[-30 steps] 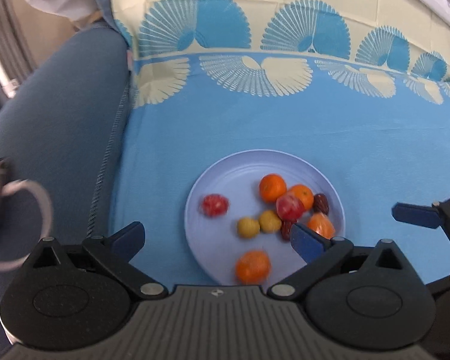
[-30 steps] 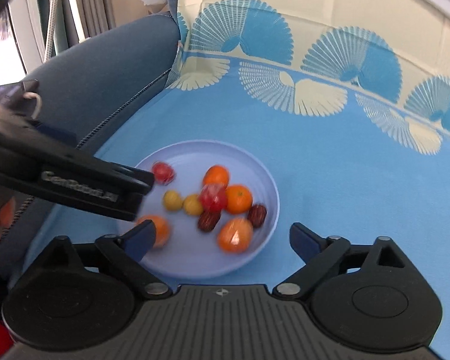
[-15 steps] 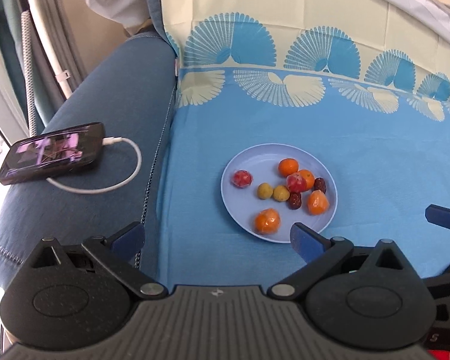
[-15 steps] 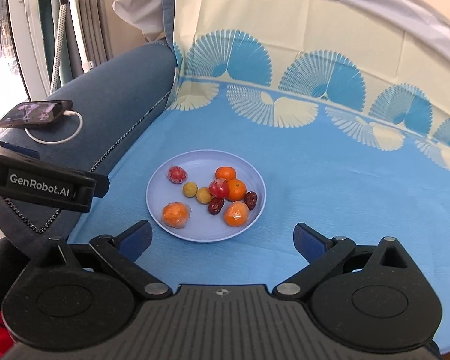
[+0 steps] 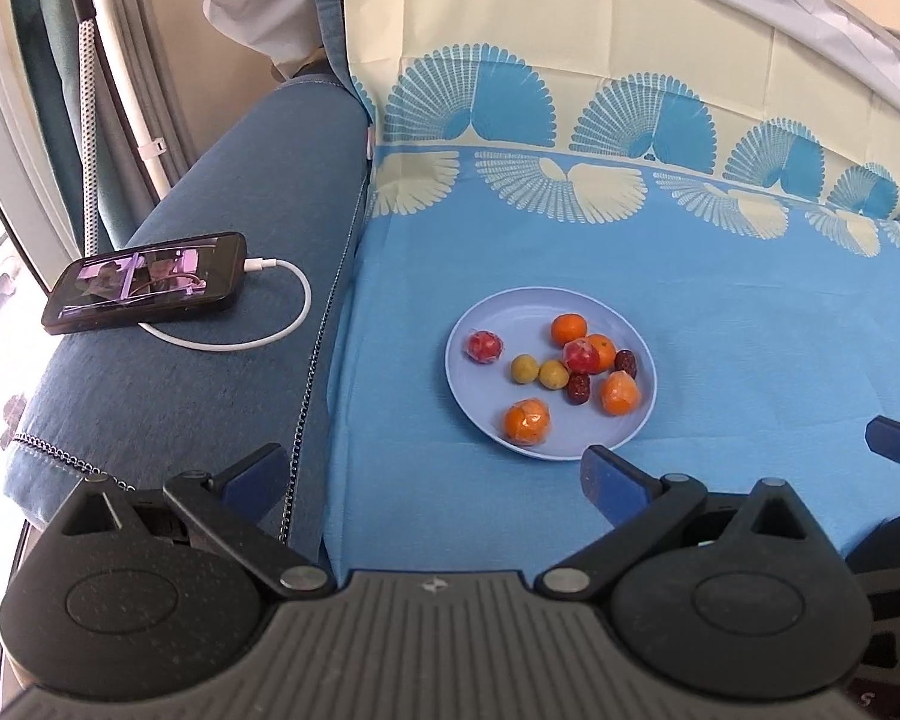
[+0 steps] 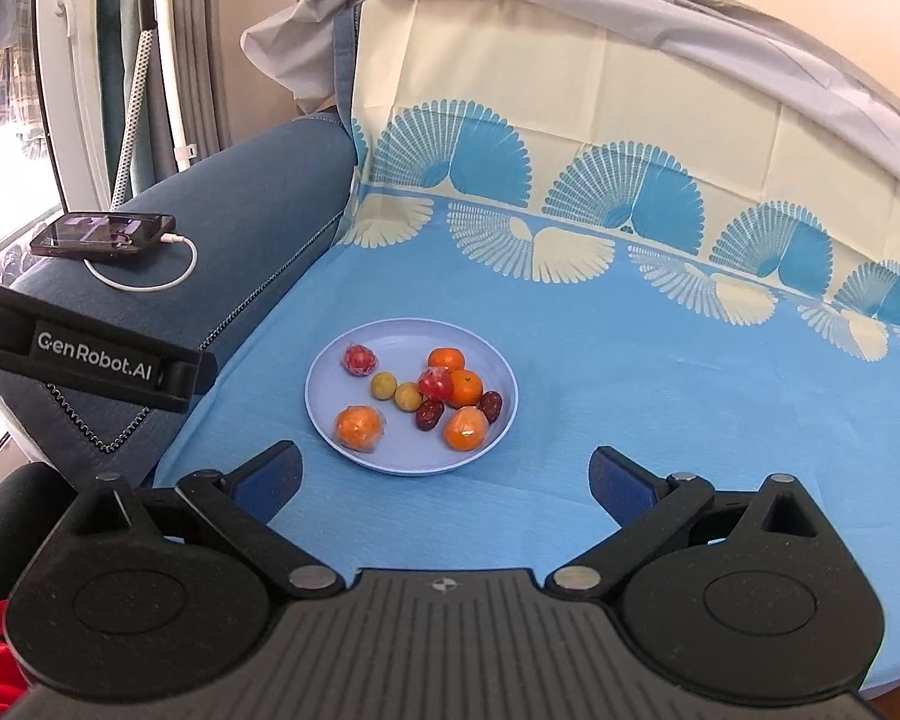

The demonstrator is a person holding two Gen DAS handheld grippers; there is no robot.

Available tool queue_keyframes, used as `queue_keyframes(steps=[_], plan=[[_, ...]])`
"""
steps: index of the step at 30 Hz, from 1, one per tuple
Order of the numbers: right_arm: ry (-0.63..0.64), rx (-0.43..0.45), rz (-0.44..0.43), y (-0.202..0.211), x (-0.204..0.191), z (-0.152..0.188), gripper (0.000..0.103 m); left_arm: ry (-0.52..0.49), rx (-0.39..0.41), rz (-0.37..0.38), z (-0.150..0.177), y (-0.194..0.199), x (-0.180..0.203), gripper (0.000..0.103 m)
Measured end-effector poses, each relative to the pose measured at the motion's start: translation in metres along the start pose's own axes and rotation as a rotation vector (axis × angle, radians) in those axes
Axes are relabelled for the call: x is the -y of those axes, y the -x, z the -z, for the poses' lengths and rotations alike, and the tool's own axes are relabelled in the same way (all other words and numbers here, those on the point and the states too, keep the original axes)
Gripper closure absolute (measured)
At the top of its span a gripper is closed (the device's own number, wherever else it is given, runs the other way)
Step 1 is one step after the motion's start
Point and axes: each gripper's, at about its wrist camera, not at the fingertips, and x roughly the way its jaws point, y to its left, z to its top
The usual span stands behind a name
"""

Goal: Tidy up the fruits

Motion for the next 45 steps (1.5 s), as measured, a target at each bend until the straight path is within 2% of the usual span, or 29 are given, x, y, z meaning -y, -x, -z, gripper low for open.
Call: queue_keyframes(steps=[18,45], plan=[[-0.02,0.023,0.017,0.008,0.005,0.0,0.002,-0.035,0.001,0.009,0.005,0.005,0.01,0.0],[-0.021,0.023,0.016,0.007,0.003,0.0,0.002,-0.055,-0.004,-0.027,0.005,-0.001,0.013,0.0]])
